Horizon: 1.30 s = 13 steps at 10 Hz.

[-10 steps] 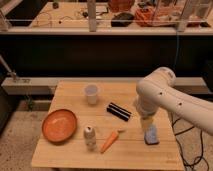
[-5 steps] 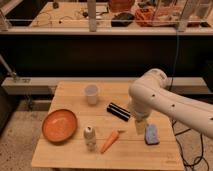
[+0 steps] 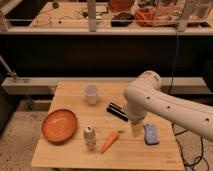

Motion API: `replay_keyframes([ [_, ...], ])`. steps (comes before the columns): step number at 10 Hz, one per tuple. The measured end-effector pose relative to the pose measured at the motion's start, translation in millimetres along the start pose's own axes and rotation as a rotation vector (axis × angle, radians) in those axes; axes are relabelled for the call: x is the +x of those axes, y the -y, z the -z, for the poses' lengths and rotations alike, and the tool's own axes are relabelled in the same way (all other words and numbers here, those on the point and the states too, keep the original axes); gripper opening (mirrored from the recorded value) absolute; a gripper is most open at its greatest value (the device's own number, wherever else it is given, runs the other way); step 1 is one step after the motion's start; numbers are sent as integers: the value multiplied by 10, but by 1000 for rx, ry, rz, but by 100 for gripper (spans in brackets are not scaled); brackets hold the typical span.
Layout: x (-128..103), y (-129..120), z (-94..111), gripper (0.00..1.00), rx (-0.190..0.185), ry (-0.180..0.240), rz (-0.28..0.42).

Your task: Knock the bottle over

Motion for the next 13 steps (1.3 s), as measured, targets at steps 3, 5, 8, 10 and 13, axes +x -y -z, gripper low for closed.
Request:
replay_keyframes([
  [3, -96, 1, -33, 80, -3, 11, 25],
  [5, -189, 16, -65, 80, -2, 25, 47],
  [8, -355, 40, -103, 79, -3, 44, 72],
  [10, -355, 14, -121, 68, -10, 47, 80],
  [13, -456, 15, -166, 53, -11, 65, 102],
])
